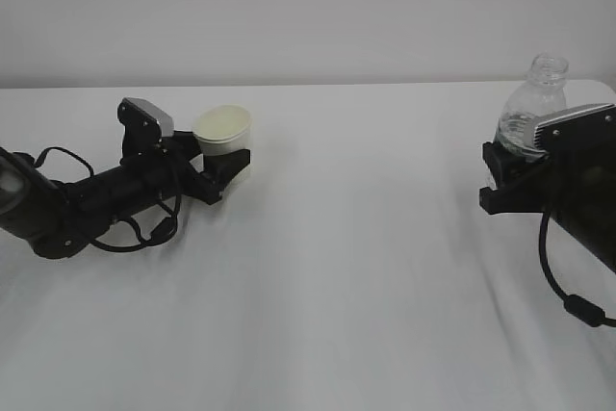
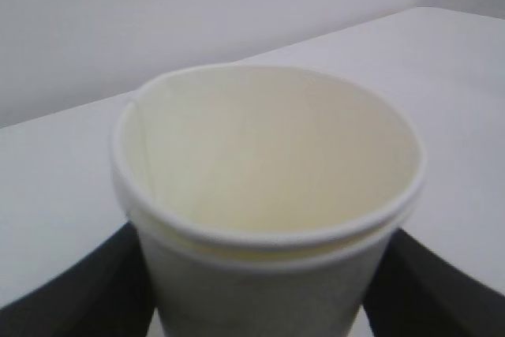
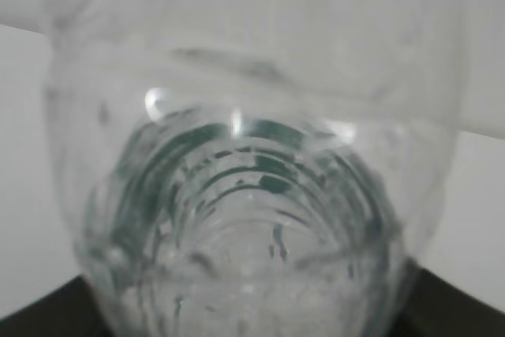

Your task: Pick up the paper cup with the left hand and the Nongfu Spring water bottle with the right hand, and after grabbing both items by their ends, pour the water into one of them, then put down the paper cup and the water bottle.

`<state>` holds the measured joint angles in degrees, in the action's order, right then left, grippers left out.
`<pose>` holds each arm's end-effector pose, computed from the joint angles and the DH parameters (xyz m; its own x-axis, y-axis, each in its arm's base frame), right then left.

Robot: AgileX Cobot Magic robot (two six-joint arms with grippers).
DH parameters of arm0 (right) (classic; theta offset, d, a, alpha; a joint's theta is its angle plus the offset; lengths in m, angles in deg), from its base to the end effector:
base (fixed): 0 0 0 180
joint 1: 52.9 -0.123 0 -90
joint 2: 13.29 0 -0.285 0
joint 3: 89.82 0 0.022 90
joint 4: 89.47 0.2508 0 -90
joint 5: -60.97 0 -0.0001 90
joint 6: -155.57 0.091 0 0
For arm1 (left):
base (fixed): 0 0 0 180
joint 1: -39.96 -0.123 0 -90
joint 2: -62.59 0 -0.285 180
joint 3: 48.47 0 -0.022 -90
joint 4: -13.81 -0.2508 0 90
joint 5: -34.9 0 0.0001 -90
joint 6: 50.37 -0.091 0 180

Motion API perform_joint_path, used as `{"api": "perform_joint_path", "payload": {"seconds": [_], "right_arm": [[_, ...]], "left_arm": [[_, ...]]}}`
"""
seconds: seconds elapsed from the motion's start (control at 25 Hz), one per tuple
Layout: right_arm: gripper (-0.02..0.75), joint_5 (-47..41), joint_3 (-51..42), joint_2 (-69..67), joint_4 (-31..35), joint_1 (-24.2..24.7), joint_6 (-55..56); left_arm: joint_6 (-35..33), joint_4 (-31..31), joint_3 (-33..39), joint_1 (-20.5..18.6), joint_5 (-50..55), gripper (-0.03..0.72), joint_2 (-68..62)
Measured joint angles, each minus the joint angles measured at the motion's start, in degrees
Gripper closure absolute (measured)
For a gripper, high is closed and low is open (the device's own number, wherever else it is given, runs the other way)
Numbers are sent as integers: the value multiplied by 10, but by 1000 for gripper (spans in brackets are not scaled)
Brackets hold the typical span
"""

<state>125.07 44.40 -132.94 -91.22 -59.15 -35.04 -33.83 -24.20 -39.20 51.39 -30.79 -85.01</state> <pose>0.3124 0.0367 0.1155 -0.1649 -0.2164 -0.9623 -0.1715 0.9671 -0.1881 0.4155 -0.1361 0.0448 -0.0982 0.0389 -0.9944 0.7127 0.7001 -0.0430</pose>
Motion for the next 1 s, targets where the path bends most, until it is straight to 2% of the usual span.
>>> {"api": "perform_joint_path", "payload": {"seconds": [0.68,1.0], "right_arm": [[310,0,0,0,0,0,0],[310,0,0,0,0,0,-1]], "left_arm": [[10,-45,15,-19,-11,159,5],[11,-56,63,-28,-11,161,35]]}}
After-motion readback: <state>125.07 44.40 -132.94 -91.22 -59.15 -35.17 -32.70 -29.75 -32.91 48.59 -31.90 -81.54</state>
